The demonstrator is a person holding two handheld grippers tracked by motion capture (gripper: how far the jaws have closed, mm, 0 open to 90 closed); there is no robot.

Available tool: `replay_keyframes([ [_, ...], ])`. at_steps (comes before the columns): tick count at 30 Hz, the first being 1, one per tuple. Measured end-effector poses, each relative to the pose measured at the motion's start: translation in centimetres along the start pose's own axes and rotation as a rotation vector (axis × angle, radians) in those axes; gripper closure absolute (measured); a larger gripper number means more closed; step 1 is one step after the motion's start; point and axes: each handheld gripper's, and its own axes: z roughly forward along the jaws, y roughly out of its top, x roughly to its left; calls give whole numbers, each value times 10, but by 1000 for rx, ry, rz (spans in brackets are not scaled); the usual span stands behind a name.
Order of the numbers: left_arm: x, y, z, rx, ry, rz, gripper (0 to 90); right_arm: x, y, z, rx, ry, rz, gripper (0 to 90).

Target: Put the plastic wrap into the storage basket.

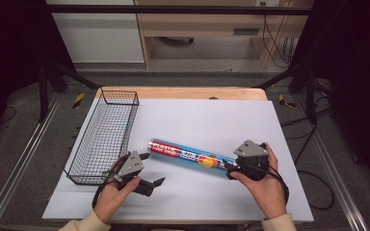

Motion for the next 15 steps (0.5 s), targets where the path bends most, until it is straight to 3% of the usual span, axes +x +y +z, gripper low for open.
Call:
replay_keyframes([
  [4,0,0,0,2,0,0,27,-1,12,5,29,56,-24,92],
  [8,0,0,0,1,1,1,28,-2,25,12,65,107,-88,91],
  [11,0,-1,0,3,1,1,28,-2,29,17,90,124,-107,82],
  [15,0,0,0,6,1,7,28,-1,38,29,142,150,-171,74],
])
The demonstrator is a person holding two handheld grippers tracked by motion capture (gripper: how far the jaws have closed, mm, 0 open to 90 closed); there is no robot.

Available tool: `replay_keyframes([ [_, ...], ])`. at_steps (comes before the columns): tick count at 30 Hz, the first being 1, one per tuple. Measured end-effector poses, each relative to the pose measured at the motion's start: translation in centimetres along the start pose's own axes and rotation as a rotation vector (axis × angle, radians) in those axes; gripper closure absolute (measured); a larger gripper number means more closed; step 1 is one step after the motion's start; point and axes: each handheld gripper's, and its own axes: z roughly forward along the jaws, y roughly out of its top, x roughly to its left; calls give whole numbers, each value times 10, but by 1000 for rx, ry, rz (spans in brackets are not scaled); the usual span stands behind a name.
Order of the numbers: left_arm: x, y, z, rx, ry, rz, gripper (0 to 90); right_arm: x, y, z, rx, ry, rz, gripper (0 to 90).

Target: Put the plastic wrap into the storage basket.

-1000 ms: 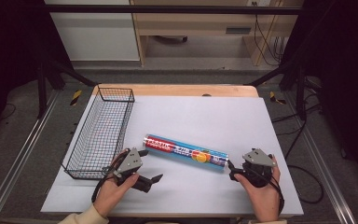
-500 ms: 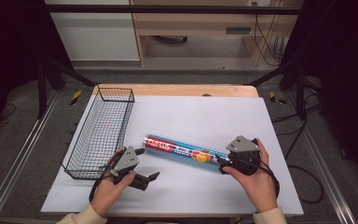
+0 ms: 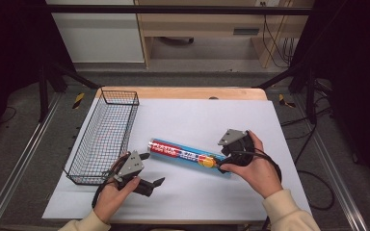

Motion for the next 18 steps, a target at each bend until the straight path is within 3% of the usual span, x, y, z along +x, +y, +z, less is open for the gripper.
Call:
replay_keyframes([
  [1,1,0,0,-2,1,-2,28,0,4,7,18,32,-28,76],
  [6,2,0,-1,-7,0,-7,29,2,9,20,18,88,-65,98],
  [8,3,0,-2,-5,-1,-6,29,3,9,28,12,113,-70,105],
  [9,3,0,-2,-4,-2,-7,29,4,8,36,21,151,-66,107],
  [12,3,0,-2,-3,-3,-6,29,5,6,49,51,187,-90,114],
  [18,4,0,-3,-1,-3,-1,29,7,5,64,47,241,-88,120],
])
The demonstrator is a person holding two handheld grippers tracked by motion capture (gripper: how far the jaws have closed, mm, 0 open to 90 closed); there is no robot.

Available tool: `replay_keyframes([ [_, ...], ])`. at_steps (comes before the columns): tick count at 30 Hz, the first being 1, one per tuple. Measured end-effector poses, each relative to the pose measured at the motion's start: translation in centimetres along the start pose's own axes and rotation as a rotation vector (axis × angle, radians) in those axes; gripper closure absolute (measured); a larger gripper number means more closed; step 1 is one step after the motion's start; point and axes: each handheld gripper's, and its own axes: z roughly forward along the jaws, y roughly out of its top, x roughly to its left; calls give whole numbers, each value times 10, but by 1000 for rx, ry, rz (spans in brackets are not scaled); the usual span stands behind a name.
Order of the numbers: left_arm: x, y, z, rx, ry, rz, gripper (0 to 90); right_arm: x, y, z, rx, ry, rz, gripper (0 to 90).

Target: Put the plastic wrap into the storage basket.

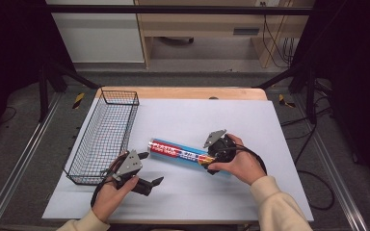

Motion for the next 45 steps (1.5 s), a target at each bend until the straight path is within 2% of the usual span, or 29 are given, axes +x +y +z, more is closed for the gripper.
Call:
replay_keyframes([
  [5,0,0,1,9,-8,4,29,2,-1,13,17,38,-17,137],
  [12,-2,0,2,19,-16,14,30,3,-3,19,47,49,-30,160],
  [20,-3,0,3,28,-19,21,31,1,-4,25,70,79,-31,221],
  [23,-3,0,3,29,-21,21,31,2,-5,26,78,91,-38,275],
  [33,-3,0,4,33,-25,25,33,4,-4,28,98,82,-58,291],
  [42,-2,2,2,28,-34,20,36,8,-4,25,93,75,-100,311],
  [43,-2,3,1,30,-34,29,36,11,-3,23,90,48,-118,312],
  [45,-1,5,0,30,-33,35,36,12,-3,20,90,49,-131,312],
])
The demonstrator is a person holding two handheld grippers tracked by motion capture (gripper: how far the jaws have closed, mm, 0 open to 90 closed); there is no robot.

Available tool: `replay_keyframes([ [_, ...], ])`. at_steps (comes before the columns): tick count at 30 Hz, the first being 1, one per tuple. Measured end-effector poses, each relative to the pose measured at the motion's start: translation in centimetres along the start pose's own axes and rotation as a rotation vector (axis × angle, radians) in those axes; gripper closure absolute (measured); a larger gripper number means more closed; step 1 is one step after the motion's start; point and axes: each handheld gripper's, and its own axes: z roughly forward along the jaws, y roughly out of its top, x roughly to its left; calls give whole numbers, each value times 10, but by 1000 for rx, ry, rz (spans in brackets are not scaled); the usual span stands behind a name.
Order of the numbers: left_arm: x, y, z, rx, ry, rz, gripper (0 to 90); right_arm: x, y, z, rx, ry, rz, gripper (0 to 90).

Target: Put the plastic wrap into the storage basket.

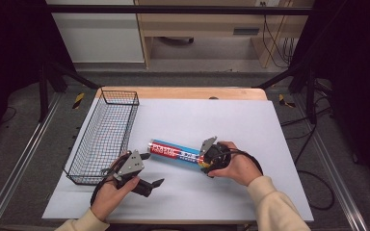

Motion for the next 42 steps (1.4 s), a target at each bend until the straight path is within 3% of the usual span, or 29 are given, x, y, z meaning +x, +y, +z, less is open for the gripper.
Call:
replay_keyframes([
  [13,9,21,-2,-2,10,46,48,9,-11,-24,-41,24,-58,311],
  [15,11,28,-1,13,5,71,48,10,-11,-29,-35,19,-69,311],
  [18,15,47,2,66,-18,144,48,9,-8,-41,-28,15,-83,311],
  [21,19,58,4,71,-34,157,46,6,-6,-48,-33,9,-91,311],
  [22,23,68,7,84,-37,191,46,1,-4,-56,-34,-3,-93,311],
  [25,28,77,11,88,-60,205,40,-4,-1,-63,-29,-13,-95,311],
  [28,33,90,17,103,-86,248,36,-16,3,-72,-9,-28,-112,311],
  [30,36,98,19,111,-74,292,38,-18,5,-75,-8,-33,-113,312],
  [35,43,113,25,150,-86,335,41,-27,14,-90,5,-59,-150,312],
  [39,41,122,27,178,-84,353,39,-27,23,-101,-5,-68,-174,311],
  [42,37,125,29,200,-78,394,54,-24,30,-107,-11,-72,-183,312],
])
